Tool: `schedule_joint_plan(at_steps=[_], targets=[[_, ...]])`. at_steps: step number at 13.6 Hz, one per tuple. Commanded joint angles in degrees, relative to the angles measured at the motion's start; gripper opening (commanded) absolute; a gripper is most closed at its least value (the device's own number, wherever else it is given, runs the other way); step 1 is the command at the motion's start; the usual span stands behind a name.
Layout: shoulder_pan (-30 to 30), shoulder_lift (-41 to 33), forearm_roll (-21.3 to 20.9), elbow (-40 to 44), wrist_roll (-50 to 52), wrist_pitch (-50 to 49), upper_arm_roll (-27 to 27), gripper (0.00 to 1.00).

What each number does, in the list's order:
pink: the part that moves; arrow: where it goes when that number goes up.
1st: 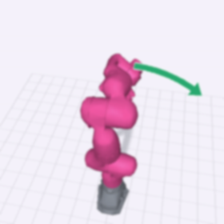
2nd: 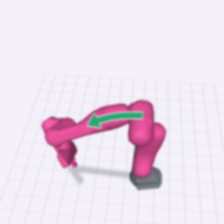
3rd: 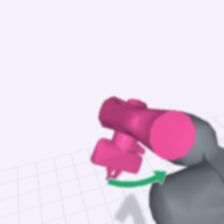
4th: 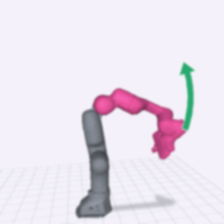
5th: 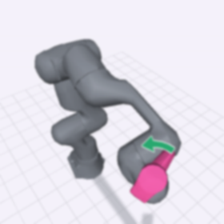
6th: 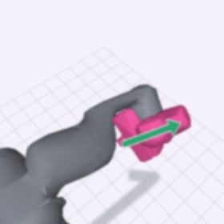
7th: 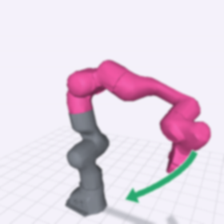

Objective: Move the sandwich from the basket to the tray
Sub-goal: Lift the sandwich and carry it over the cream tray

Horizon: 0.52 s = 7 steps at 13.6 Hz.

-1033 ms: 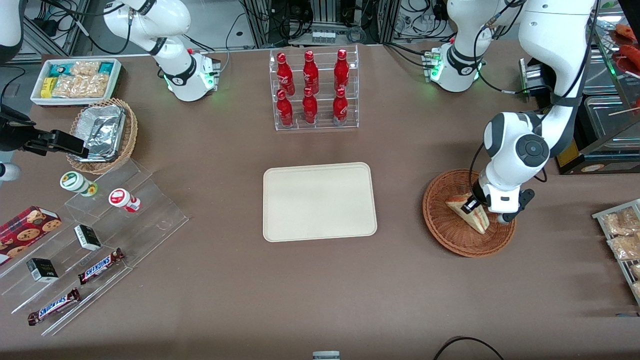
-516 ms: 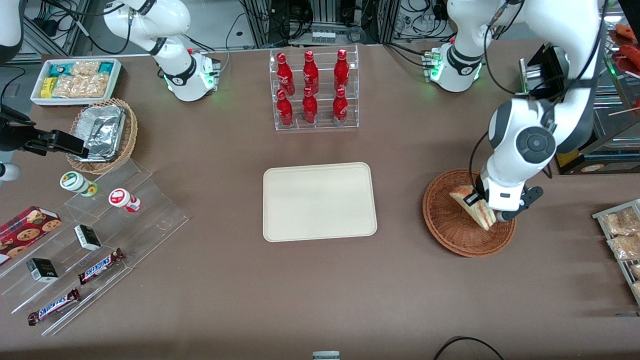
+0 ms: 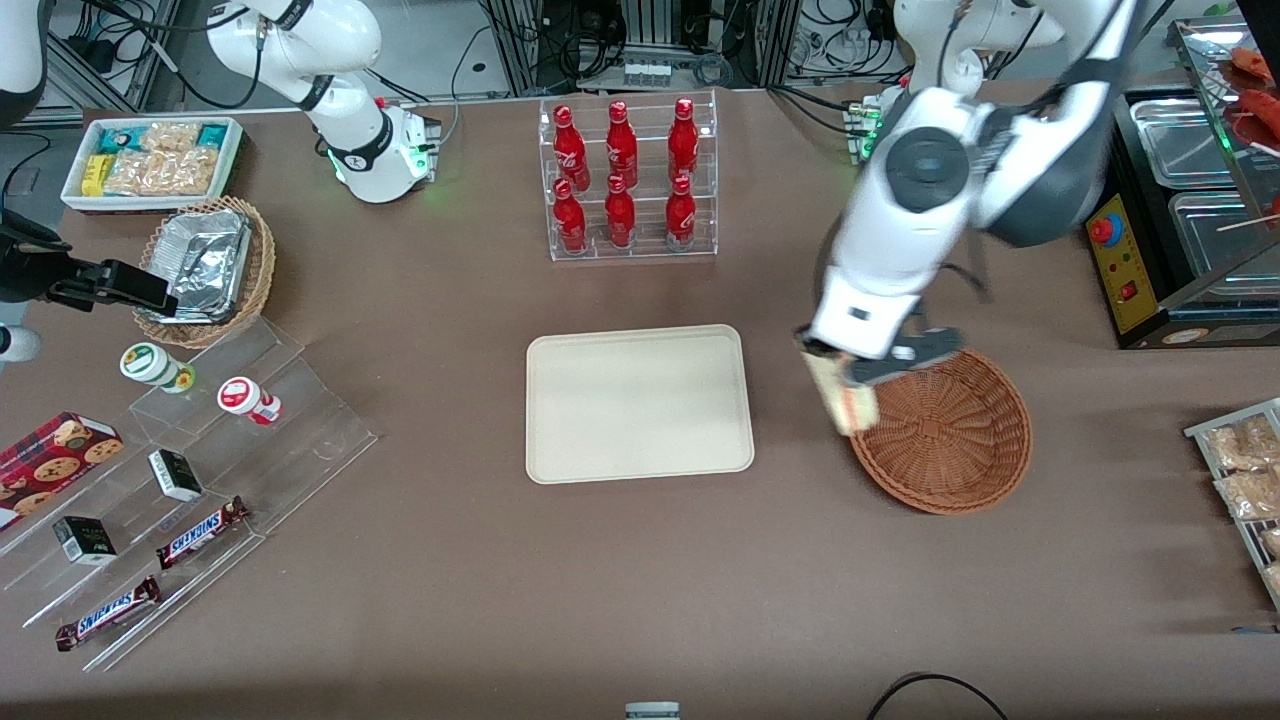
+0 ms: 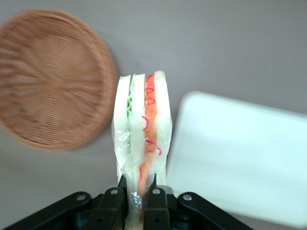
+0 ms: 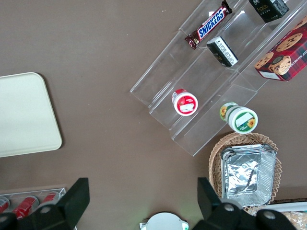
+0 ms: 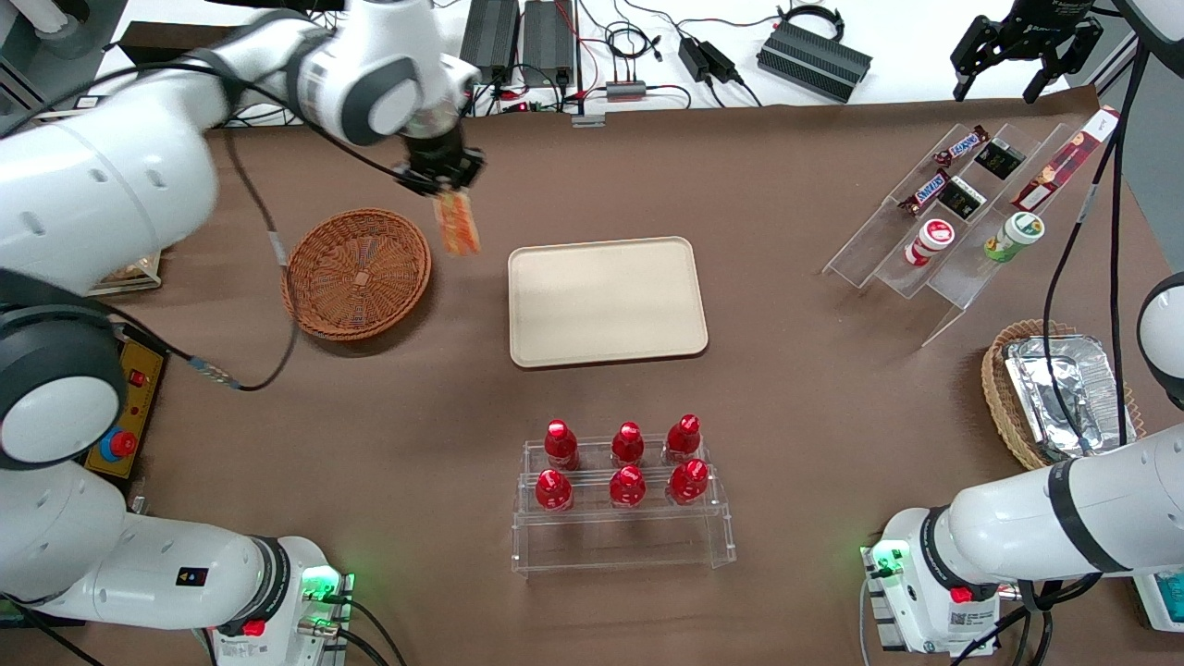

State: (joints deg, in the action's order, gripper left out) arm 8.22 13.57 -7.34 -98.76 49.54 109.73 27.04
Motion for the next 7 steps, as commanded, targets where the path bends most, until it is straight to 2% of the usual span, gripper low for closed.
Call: schedule_joint_plan(at_steps=[1,3,7], targets=[[2.99,10.83,-4.51,9.18,1.43,-0.66,5.56,0.0],[8.54,16.81,-7.06,14.19,2.14,-0.57,5.39,0.0],[13.74,24.9,-9.96,19.3,2.84,0.22,5.3,0.0]])
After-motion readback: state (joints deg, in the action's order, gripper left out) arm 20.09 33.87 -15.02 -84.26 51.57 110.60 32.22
